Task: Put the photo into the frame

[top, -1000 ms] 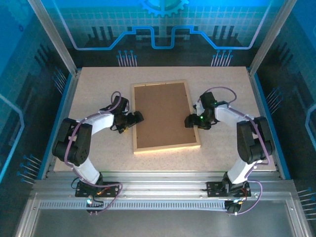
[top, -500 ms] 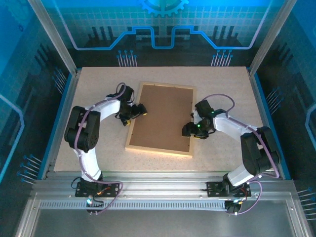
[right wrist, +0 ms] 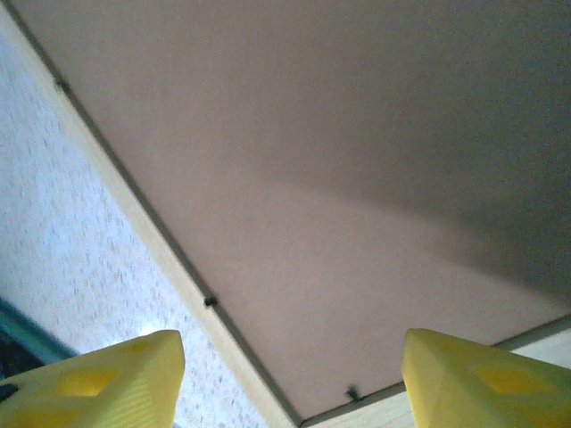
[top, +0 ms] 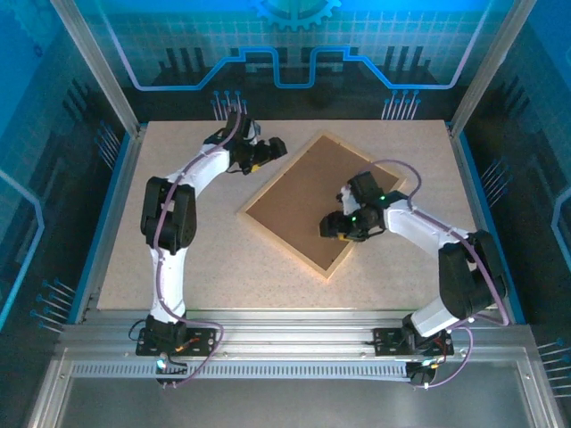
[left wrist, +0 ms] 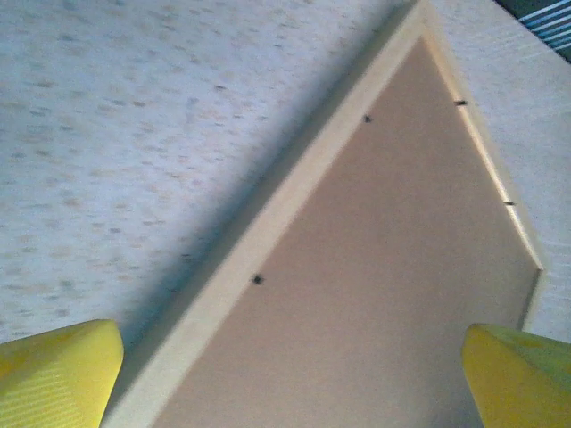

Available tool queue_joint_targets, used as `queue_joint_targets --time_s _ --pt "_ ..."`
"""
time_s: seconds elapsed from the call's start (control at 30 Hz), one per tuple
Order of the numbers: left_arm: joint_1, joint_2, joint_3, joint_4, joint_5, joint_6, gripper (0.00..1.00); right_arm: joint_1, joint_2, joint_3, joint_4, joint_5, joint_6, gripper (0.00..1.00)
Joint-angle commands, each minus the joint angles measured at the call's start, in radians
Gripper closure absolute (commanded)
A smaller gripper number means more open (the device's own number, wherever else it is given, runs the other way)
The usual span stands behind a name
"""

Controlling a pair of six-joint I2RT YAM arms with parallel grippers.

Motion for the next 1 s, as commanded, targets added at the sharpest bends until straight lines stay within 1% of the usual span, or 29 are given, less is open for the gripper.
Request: queue_joint_targets --time_s 0.0,0.1,0.23,0.37,0.47,0.57,0.63,0.73,0.87,0.97 --pt "0.038 -0.095 -0.031 -0.103 -0.061 0.06 0.01 -0.1 0.001 0.113 -0.016 0.054 -0.085 0.3" --pt "0.037 -0.212 -0.159 -0.086 -0.084 0.053 0.01 -0.19 0.096 0.241 -0.013 0.077 -0.135 0.28" --pt "0.024 -0.397 -0.42 0.004 -0.077 0.002 0.01 -0.287 0.265 0.44 -0.019 0.087 -0.194 0.25" --pt "-0.037 -0.548 -0.641 0.042 -0.114 -0.043 0.01 -0.364 0.464 0.66 -0.043 0.095 -0.22 0.14" --pt "-0.113 -0.616 -0.745 0.042 -0.181 -0.087 0.01 -0.402 0.615 0.845 -0.102 0.089 -0.228 0.06" --pt "-0.185 -0.662 -0.817 0.055 -0.261 -0.148 0.01 -0.426 0.733 0.988 -0.141 0.124 -0.244 0.04" --pt "-0.213 -0.67 -0.858 0.091 -0.259 -0.19 0.01 -0.439 0.801 1.08 -0.174 0.135 -0.258 0.04" --pt "-0.24 -0.664 -0.887 0.118 -0.245 -0.249 0.01 -0.459 0.884 1.16 -0.184 0.146 -0.281 0.03" --pt "-0.255 -0.66 -0.912 0.158 -0.238 -0.294 0.01 -0.482 0.949 1.219 -0.231 0.067 -0.289 0.04" --pt "-0.254 -0.642 -0.914 0.191 -0.232 -0.301 0.01 -0.481 0.935 1.164 -0.231 0.041 -0.3 0.05"
